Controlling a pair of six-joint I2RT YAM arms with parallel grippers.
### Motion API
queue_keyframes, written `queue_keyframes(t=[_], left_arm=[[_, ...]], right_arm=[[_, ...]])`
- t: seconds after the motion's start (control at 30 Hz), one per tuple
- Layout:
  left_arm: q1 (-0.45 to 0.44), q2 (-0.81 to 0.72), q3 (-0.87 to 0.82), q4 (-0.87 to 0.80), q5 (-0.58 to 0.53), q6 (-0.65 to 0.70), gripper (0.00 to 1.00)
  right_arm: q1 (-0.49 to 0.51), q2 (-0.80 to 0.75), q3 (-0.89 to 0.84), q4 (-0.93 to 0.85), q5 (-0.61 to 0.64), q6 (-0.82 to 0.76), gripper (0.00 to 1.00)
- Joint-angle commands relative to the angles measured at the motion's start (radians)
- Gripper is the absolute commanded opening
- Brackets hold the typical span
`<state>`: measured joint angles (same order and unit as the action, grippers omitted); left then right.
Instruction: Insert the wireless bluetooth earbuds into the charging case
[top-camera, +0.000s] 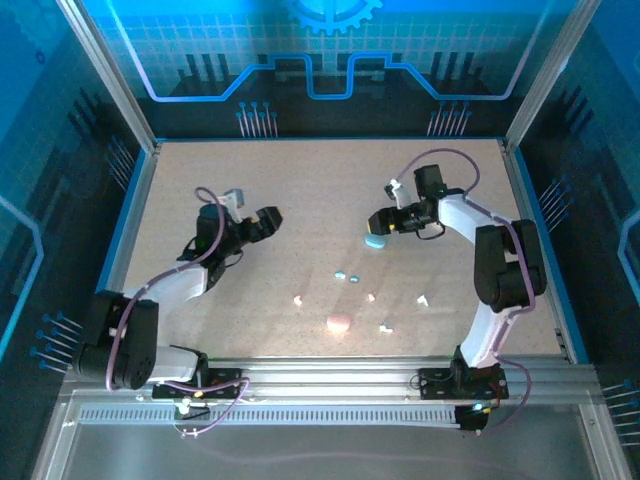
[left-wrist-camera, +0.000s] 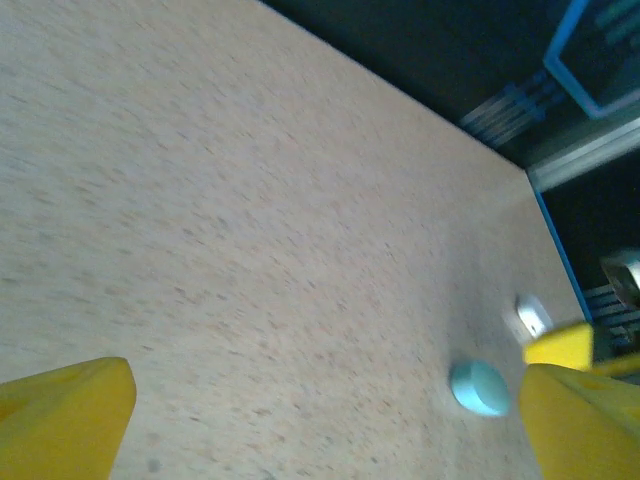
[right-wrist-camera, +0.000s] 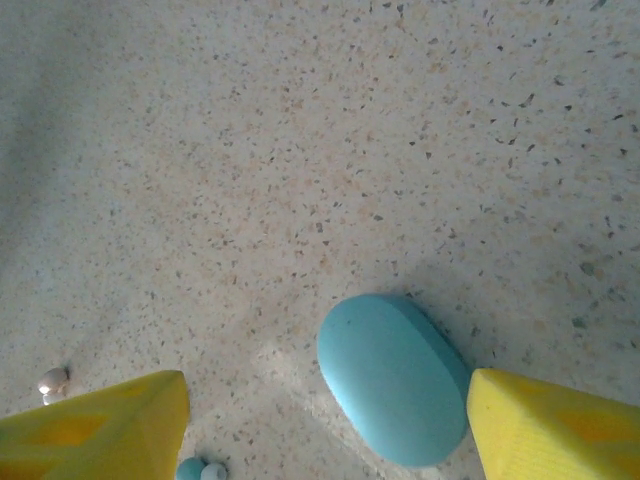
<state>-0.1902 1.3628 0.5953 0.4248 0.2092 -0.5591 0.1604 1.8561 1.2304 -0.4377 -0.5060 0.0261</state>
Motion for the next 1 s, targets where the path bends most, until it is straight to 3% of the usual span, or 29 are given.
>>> queue_keyframes(t=[0.0,0.27,0.63,0.73,0.97], left_arm=[[-0.048,0.032,0.052,-0.037,0.010,0.001,0.99],[-0.057,0.010,0.043,-0.015,-0.015,-0.004,0.99],[-0.047,-0.140,-0.011,-0.022,-0.185,0.066,0.99],[-0.014,-0.181,-0.023,-0.036,-0.172,0.060,0.99],[0.049,-0.194,-0.030,-0.007,0.017,0.032,0.99]], right_arm=[[0.024,0.056,0.064,-0.096,0.030,-0.024,0.75],[0.041,0.130,0.125,-0.169,0.022,-0.058,0.75],[0.071,0.123,0.103,-0.159,0.059,-0.004,0.75],[0.077,0.117,0.093,-0.155,0.062,0.006,0.75],[0.102,0.094,0.074,-0.148,0.073,0.036,0.75]])
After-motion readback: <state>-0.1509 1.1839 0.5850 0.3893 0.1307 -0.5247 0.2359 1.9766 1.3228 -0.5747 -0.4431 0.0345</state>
